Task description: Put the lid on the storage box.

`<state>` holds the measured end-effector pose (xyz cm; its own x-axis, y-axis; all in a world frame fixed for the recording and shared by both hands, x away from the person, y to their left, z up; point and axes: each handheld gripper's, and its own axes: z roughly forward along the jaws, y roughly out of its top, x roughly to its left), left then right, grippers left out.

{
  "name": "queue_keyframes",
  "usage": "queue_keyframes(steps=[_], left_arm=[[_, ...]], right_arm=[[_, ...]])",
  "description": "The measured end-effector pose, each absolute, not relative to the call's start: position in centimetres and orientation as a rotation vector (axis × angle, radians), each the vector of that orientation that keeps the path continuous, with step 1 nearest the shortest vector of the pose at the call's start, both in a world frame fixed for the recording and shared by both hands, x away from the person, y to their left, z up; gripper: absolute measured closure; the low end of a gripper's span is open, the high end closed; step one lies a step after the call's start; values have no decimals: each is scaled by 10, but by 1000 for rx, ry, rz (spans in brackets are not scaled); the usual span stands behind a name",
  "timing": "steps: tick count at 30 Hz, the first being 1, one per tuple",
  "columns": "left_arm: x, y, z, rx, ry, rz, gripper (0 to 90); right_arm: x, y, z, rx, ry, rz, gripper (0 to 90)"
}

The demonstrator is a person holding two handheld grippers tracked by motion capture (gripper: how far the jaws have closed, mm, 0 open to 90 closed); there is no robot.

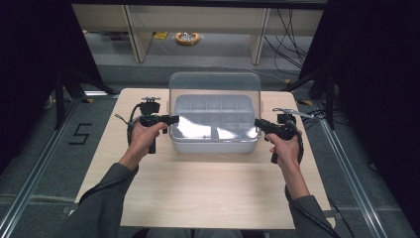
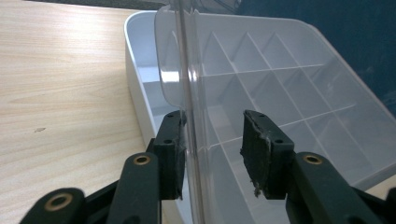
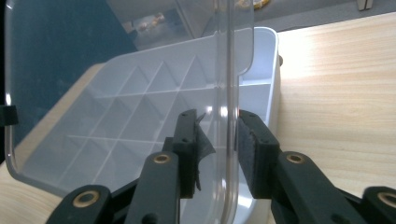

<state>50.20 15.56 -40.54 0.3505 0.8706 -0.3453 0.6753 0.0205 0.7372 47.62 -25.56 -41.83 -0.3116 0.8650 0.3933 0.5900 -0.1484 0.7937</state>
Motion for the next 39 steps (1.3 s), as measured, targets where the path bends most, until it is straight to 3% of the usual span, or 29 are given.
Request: queue_keyframes(steps=[23, 24, 34, 39], left_arm=[[507, 151, -424, 1720, 1404, 282, 547], [507, 150, -425, 1714, 1407, 291, 545], [510, 150, -435, 1712, 1419, 302, 526], [512, 151, -440, 1692, 1427, 277, 519]], right_arm=[[487, -254, -432, 1681, 1845, 1412, 661], [483, -247, -427, 1836, 1815, 1428, 657], [488, -246, -434, 1893, 1803, 1437, 634], [496, -253, -445, 1753, 1827, 1440, 628]])
